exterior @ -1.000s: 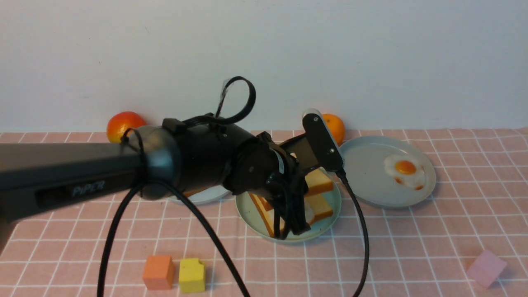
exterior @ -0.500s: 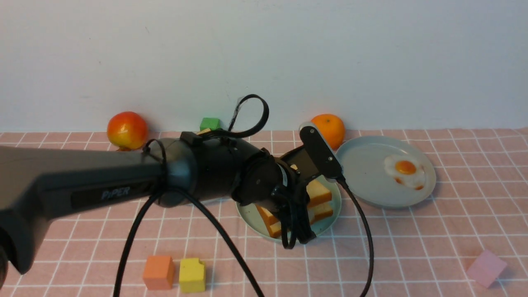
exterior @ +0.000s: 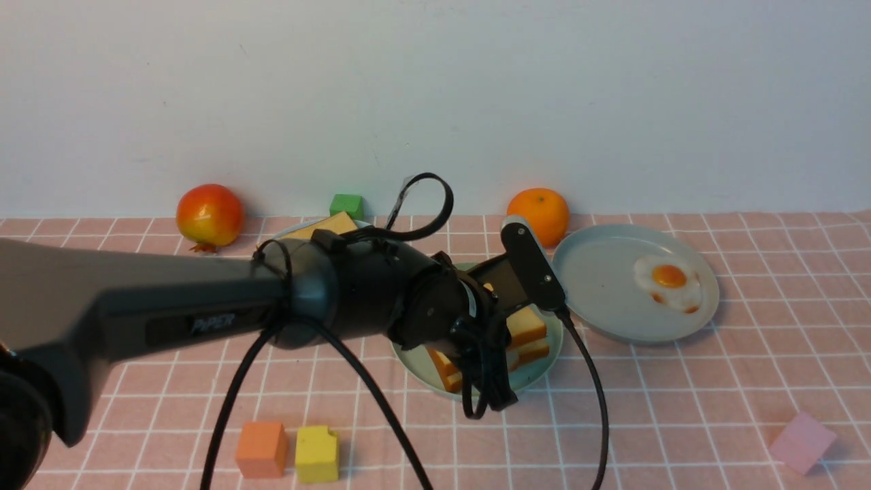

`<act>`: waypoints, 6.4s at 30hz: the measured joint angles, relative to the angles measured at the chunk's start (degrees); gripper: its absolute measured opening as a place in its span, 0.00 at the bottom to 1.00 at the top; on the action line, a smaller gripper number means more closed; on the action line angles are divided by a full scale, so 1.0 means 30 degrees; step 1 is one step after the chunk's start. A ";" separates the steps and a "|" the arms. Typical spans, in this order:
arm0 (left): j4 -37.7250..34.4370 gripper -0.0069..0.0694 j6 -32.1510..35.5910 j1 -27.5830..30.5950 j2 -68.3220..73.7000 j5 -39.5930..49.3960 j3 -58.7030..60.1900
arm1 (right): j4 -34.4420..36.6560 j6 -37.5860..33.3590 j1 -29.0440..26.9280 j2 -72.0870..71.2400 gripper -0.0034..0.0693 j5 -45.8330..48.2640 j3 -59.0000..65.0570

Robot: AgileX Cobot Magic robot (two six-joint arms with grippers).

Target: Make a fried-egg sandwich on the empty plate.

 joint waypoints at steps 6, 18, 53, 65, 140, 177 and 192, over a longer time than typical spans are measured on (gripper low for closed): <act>0.0000 0.26 0.0000 0.0000 0.0000 0.0005 0.0000 | 0.0022 0.0000 0.0000 0.0000 0.16 0.0000 0.0000; -0.0861 0.59 -0.0078 0.0000 -0.1238 0.0906 0.0000 | 0.0058 0.0000 0.0000 0.0000 0.16 0.0000 0.0000; -0.8491 0.11 -0.3722 -0.1982 -2.9872 -0.2724 1.7997 | -0.1391 0.3399 0.0000 -0.5319 0.18 0.0003 0.3153; -0.8491 0.11 -0.3733 -0.1982 -2.9872 -0.0026 1.9049 | -0.1453 0.3421 -0.1491 -0.6095 0.19 0.0003 0.4684; -0.0725 0.11 -1.5925 1.0977 -3.8280 0.2405 2.5956 | 0.0916 -0.2389 -0.9412 -1.2723 0.06 -1.6095 2.1138; -0.0678 0.11 -1.6080 1.0977 -3.8280 0.2487 2.5937 | 0.0874 -0.2389 -0.9412 -1.2723 0.09 -1.6146 2.1154; -0.0678 0.11 -1.6096 1.0977 -3.8280 0.2487 2.5937 | 0.0874 -0.2389 -0.9412 -1.2723 0.12 -1.6146 2.1154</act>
